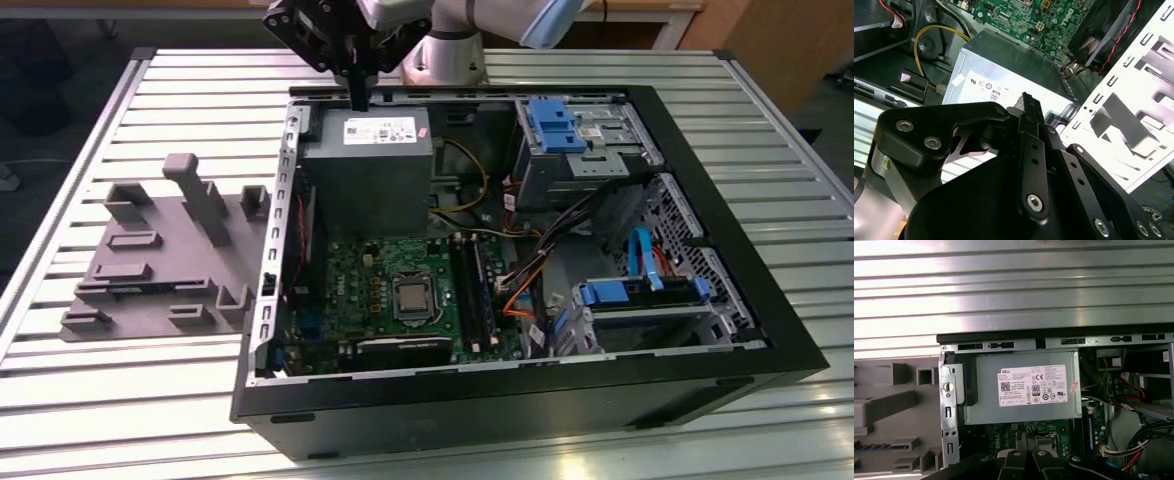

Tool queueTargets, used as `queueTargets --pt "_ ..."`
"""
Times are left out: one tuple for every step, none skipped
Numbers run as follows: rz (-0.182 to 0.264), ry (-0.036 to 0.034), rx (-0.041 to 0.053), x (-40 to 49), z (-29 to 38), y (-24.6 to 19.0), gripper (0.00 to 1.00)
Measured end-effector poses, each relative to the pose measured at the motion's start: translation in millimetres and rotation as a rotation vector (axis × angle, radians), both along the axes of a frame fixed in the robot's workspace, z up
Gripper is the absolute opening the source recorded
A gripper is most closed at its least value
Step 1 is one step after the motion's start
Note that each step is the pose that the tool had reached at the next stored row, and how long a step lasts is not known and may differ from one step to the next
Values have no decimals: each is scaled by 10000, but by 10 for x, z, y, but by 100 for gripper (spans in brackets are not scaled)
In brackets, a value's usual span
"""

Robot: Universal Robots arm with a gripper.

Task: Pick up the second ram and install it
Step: 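Reach for the second ram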

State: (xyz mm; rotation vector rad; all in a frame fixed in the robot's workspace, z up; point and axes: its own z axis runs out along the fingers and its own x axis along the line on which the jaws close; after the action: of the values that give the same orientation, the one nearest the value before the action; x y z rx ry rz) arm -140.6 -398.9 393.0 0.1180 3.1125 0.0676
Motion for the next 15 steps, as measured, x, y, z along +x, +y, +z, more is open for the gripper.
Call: queueTargets --pt "0 0 0 -2 0 0 11" --pt "0 0 0 -4 0 0 11" --pt "0 0 0 -6 0 0 11" --pt "0 0 1 -8 0 0 11" --pt "0 0 0 -11 0 0 11" --pt "0 0 0 -13 0 0 11" --pt "1 0 0 -16 0 0 11" --pt "0 0 0 -19 0 0 11" --pt "1 0 0 -22 0 0 11" --pt "1 1 0 -25 0 0 11" --pt "0 0 0 -29 0 0 11" --pt "0 0 0 -33 0 0 11" --pt "0 0 1 -38 0 0 11" --pt "0 0 0 -42 0 0 11" --pt "1 -1 1 -48 0 0 11"
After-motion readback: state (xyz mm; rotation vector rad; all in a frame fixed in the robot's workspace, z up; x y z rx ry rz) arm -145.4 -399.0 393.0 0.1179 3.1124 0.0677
